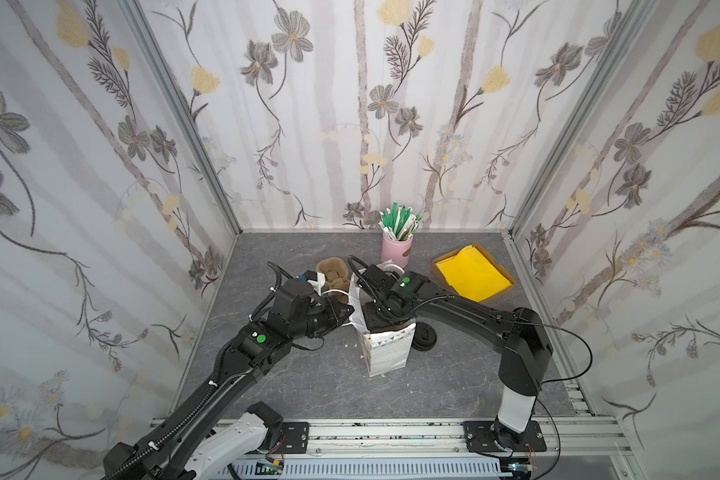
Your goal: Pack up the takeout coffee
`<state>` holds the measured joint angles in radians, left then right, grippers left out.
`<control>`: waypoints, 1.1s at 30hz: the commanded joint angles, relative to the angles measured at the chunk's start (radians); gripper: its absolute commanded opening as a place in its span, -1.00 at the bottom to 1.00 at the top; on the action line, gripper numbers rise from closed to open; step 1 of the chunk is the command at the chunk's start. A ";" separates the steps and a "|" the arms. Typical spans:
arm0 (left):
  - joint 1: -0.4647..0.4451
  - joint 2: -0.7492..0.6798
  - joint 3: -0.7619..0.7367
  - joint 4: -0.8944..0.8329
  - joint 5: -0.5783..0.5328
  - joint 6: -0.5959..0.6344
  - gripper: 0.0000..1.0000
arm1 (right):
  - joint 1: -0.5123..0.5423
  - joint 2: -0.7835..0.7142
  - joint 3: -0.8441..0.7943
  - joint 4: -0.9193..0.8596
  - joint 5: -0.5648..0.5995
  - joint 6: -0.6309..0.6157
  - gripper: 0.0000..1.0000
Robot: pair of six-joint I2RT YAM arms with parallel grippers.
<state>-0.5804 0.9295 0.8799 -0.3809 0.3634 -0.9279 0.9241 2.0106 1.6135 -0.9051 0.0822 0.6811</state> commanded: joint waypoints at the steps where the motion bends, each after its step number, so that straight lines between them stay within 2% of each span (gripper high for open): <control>1: 0.001 -0.006 0.006 -0.001 -0.001 -0.002 -1.00 | -0.004 0.018 0.003 0.019 0.012 0.019 -0.26; 12: 0.002 -0.015 -0.007 -0.003 0.001 -0.008 -1.00 | -0.004 0.063 -0.016 0.078 -0.031 0.010 -0.17; 19: 0.003 -0.019 -0.002 -0.007 -0.012 -0.005 -1.00 | 0.007 0.086 -0.024 0.117 -0.077 -0.006 -0.19; 26: 0.006 -0.008 0.012 -0.010 -0.018 0.002 -1.00 | 0.003 0.079 -0.041 0.093 -0.036 0.031 -0.10; 33: 0.007 -0.009 0.024 -0.013 -0.024 0.005 -1.00 | 0.004 0.125 -0.039 0.098 -0.047 -0.004 -0.05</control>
<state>-0.5743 0.9230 0.8913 -0.3977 0.3481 -0.9310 0.9237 2.1220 1.5742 -0.8310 0.0296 0.6949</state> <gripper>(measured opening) 0.064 0.476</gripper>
